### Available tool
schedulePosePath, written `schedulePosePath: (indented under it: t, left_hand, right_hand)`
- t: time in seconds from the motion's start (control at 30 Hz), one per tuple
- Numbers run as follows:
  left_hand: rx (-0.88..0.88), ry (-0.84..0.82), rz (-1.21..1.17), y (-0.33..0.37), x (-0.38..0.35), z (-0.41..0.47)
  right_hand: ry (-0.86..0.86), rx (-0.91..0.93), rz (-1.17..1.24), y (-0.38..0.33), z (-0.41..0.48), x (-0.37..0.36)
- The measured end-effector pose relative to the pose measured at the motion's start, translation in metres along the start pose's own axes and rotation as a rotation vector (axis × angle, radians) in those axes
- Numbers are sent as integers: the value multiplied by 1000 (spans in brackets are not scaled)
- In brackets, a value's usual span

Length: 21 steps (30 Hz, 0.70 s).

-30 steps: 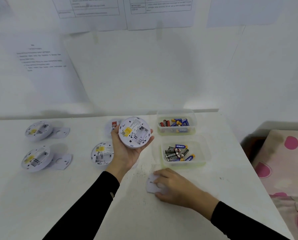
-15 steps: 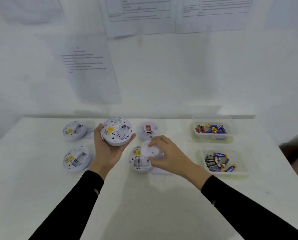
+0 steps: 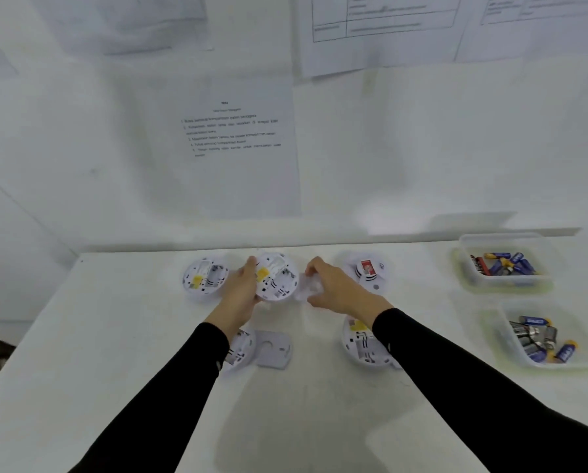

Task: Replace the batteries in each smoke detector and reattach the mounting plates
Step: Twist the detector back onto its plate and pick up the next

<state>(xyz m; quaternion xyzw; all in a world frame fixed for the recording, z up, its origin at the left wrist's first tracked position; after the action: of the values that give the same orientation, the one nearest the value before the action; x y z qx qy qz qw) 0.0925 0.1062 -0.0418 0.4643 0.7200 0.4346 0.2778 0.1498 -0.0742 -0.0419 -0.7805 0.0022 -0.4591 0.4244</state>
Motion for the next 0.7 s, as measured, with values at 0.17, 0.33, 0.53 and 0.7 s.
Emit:
schedulePosePath:
  t: [0.17,0.33,0.53,0.7]
  left_hand:
    - [49,26,182,-9,3,28]
    - [48,-28,318,-12,3,45]
    - [51,-65,297,-11,-4,45]
    - [1,-67,374,-4,-2,41]
  right_hand:
    - [-2,-53,-17,5,15,5]
    - [-19,-119,-24,7,18,7]
    - [271,-107,85,32,-13,50]
    - [170,-269,50,77,-31,54]
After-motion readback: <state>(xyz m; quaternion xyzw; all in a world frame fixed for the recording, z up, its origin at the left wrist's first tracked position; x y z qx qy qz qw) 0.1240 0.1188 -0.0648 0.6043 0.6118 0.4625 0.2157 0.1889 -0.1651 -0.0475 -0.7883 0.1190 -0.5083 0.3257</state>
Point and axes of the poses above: each hand's wrist, its own z-axis towards the middle knuckle, its own x-axis out of the back of the hand, y = z × x, the point moved 4 cm from there along z, towards the middle knuckle, and after that the axes turned 5 degrees about -y, right-handed, at the moved point
